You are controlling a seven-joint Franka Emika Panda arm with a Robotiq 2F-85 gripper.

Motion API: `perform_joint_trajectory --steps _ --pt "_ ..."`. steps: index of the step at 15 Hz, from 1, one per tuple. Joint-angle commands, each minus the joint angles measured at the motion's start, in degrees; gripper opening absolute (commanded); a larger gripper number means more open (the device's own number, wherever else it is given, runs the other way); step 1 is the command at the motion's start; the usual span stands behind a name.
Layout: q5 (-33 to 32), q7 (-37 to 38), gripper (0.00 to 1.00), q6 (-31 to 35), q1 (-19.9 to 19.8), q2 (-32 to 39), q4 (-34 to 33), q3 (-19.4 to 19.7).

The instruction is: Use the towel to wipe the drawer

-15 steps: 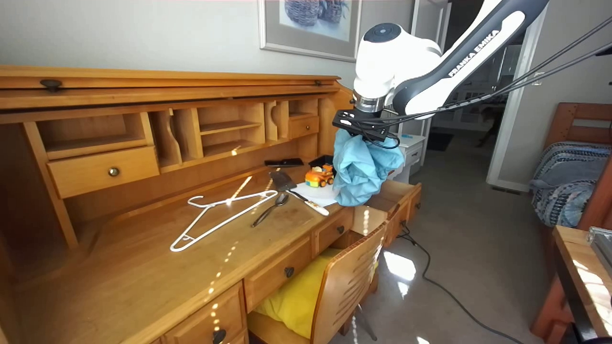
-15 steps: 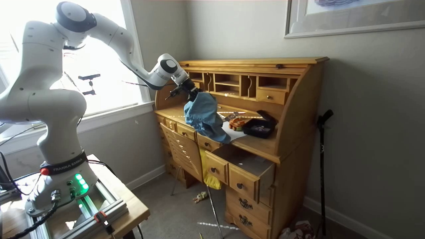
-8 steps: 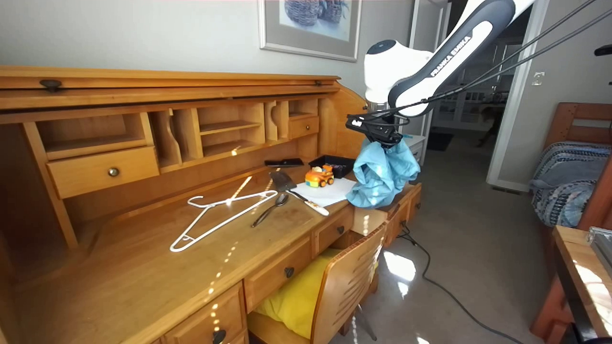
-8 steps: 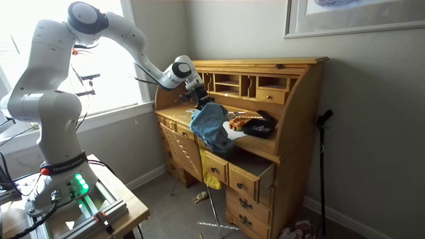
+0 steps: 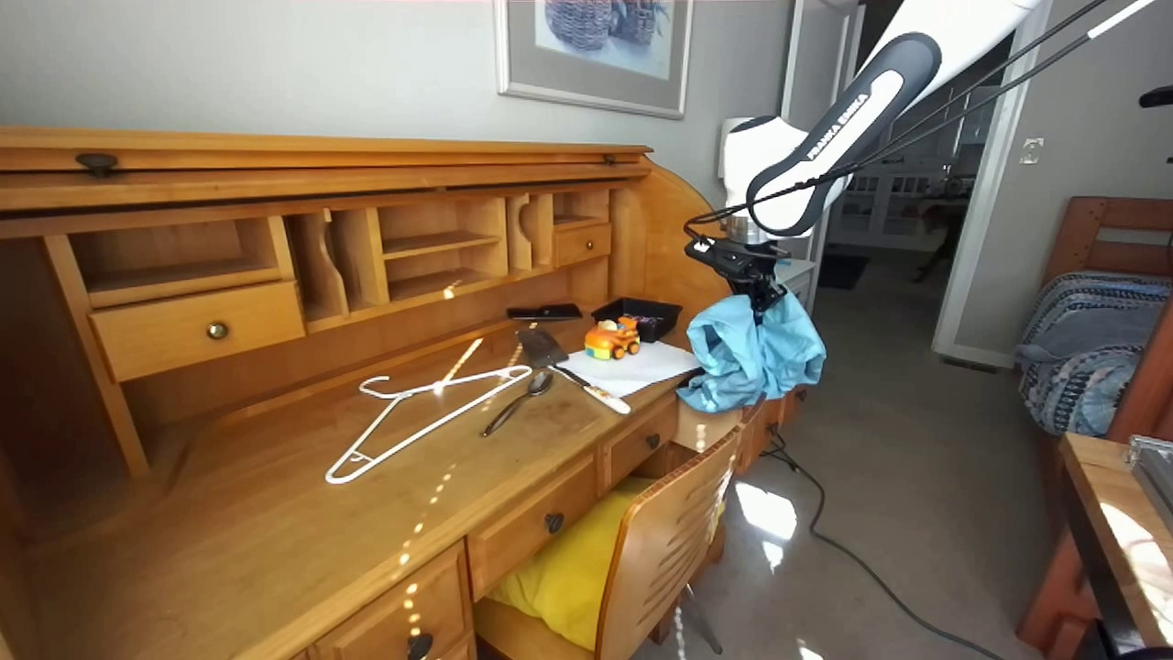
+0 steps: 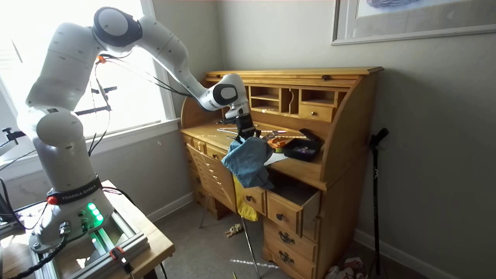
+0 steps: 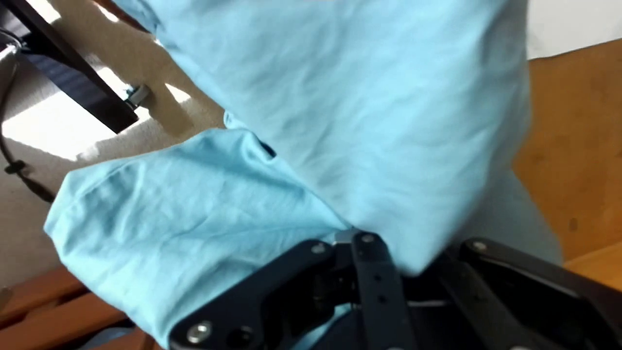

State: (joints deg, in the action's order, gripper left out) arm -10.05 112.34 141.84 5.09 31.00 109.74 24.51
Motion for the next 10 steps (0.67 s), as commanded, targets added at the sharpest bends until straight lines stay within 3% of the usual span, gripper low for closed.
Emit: perform_joint_trajectory --steps 1,5,10 --pt "2.8 4.0 0.02 0.5 -4.0 5.8 -4.5 -3.8" --pt "2.3 7.5 0.02 1.2 -5.3 12.9 -9.7 -3.9" --pt "1.2 12.0 0.02 0.5 -4.3 19.3 -14.1 -2.2"
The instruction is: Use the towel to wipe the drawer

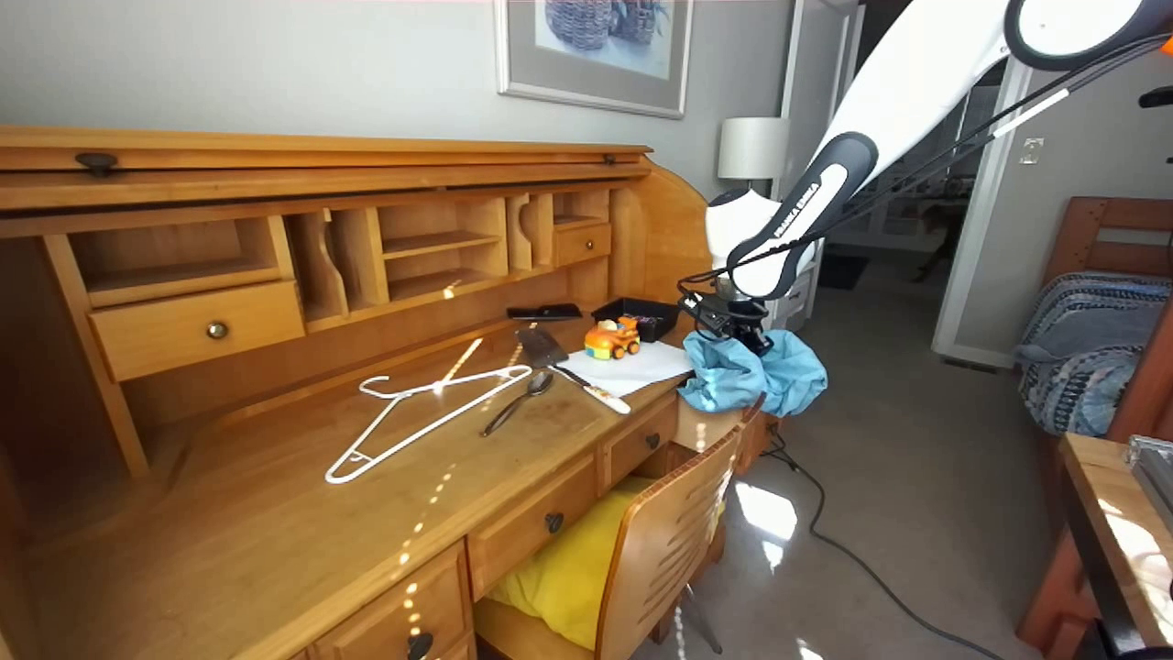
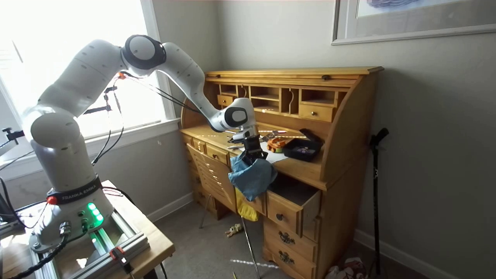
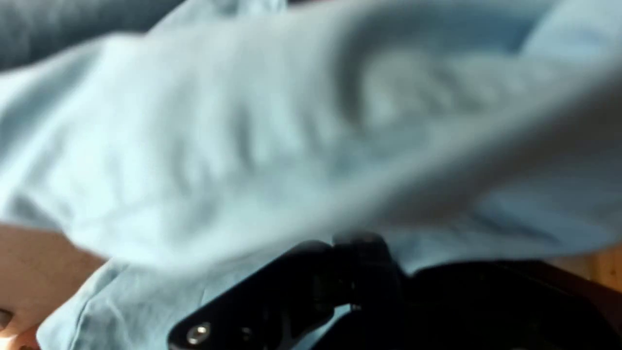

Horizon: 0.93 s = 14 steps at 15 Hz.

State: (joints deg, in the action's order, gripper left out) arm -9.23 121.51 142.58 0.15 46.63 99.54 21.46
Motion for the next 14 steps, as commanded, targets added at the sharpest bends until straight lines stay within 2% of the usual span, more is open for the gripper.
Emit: perform_joint_trajectory --steps 1,3,10,11,12,13,14 --pt "0.0 4.9 0.02 -1.0 1.5 4.4 -4.6 2.2" --pt "0.5 9.4 0.02 -3.4 2.0 5.1 -4.9 4.0" --pt "0.3 24.5 0.02 -5.9 1.5 4.2 0.3 7.8" --pt "0.4 25.2 0.02 -6.4 1.1 3.6 1.1 7.4" --pt "1.1 21.6 0.02 -6.4 -0.6 1.7 2.5 4.7" --pt "-1.0 22.3 0.07 -5.5 -0.2 3.8 -0.3 5.9" --pt "-0.8 22.2 0.07 -5.6 -0.5 3.7 0.2 5.4"
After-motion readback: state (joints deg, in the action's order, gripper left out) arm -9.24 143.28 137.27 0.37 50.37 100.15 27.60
